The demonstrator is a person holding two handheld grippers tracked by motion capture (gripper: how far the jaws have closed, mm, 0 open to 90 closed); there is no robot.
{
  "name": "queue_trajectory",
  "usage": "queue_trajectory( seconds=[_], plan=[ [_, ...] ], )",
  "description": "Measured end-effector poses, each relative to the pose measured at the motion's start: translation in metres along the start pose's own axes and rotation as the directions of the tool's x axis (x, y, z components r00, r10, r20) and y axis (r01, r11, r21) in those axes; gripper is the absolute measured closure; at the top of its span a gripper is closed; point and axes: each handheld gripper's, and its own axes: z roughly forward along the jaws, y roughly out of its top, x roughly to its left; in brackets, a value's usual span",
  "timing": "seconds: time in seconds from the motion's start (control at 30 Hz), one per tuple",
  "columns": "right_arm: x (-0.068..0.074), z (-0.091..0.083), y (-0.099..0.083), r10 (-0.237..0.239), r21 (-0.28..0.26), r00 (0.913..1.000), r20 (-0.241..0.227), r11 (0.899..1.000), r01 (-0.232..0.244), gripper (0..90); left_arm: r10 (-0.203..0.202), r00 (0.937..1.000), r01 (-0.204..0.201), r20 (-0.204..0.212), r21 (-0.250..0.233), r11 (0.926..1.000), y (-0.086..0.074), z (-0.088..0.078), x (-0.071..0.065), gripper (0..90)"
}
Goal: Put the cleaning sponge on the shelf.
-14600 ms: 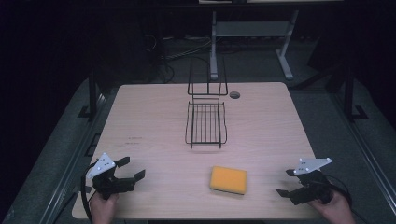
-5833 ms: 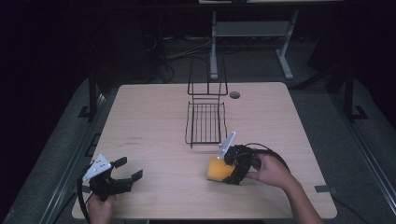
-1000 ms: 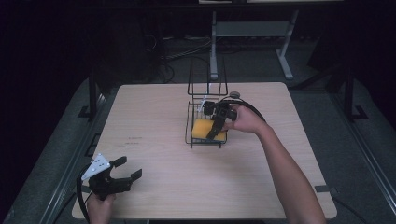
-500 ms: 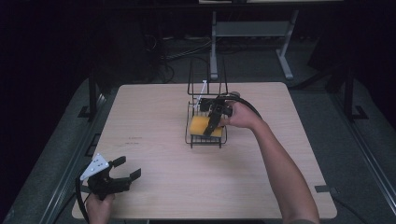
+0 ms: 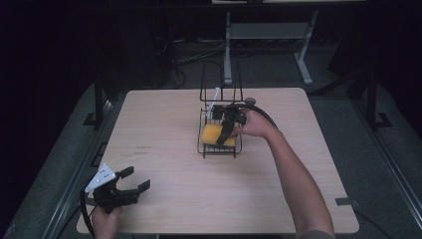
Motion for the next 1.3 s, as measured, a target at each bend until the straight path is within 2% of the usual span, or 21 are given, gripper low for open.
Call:
queue_trajectory(
  seconds=[0.4,0.73,0.87,1.0,1.3],
  plan=[
    [-0.004,0.009,0.000,-0.003,0.012,0.9997,0.024,1.000,0.002,21.4,-0.006,1.0000,0.006,-0.001,-0.003,1.0000,0.000,-0.002,0.002,14.0],
    [-0.003,0.013,-0.008,0.010,-0.019,0.9991,0.041,1.000,-0.010,20.5,0.001,1.0000,-0.001,0.002,0.001,1.0000,0.000,0.000,0.000,14.0],
    [-0.001,0.012,-0.008,0.002,-0.029,0.9993,0.038,1.000,-0.001,18.5,0.000,1.0000,0.000,0.004,-0.001,1.0000,0.000,0.001,-0.001,14.0],
    [-0.001,0.007,-0.008,0.017,-0.050,0.9993,0.034,0.999,-0.015,17.4,0.000,1.0000,0.000,0.005,0.000,1.0000,0.000,0.001,-0.001,14.0],
    [0.006,0.002,-0.006,0.010,-0.081,0.9985,0.053,0.997,-0.006,15.9,0.001,1.0000,-0.001,0.004,0.001,1.0000,0.000,0.000,0.000,14.0]
  ],
)
